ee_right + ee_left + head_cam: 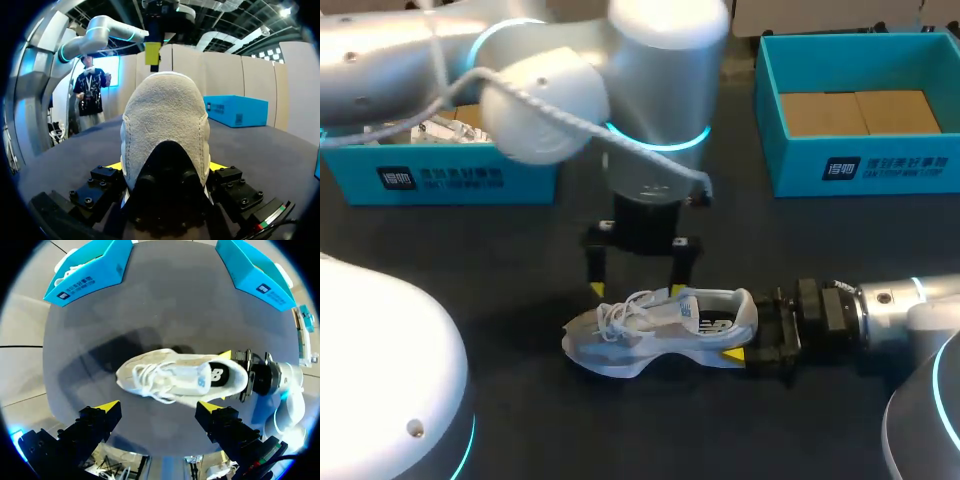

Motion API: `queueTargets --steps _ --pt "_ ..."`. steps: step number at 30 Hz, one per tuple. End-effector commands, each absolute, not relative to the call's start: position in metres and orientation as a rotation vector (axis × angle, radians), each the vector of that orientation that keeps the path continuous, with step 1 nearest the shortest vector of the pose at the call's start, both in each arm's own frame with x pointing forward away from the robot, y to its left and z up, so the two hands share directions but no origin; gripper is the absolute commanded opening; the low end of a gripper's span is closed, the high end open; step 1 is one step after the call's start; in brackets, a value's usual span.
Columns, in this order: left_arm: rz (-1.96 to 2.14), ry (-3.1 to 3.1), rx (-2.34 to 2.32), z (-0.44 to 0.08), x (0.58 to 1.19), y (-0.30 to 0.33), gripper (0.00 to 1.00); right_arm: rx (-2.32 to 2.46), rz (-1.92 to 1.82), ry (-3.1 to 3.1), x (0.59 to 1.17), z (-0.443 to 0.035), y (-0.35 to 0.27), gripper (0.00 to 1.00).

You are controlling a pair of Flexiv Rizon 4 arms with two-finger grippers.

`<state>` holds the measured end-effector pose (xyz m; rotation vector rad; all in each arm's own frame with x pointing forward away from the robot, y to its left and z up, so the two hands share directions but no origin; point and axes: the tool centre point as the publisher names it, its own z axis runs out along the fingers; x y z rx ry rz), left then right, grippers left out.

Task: Take the shoe out of the shoebox, open the shoe tongue, remove and reinsert the insole, then place the shoe into the shoebox

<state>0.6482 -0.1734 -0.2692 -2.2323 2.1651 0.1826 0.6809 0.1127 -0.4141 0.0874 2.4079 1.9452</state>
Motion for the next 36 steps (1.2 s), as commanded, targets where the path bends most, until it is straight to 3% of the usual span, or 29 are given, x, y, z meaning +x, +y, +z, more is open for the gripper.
queueTargets --steps 1,16,36 --pt "0.336 2.103 -2.178 -0.286 0.653 -0.224 1.00 0.088 1.939 2.414 0.680 -0.412 0.114 0.00" --pt "0.482 1.979 -2.163 -0.316 0.661 -0.247 1.00 0.088 1.939 2.414 0.680 -0.412 0.114 0.00" --pt "0.618 1.838 -2.091 -0.348 0.666 -0.232 1.00 0.088 1.939 2.414 0.680 -0.412 0.114 0.00"
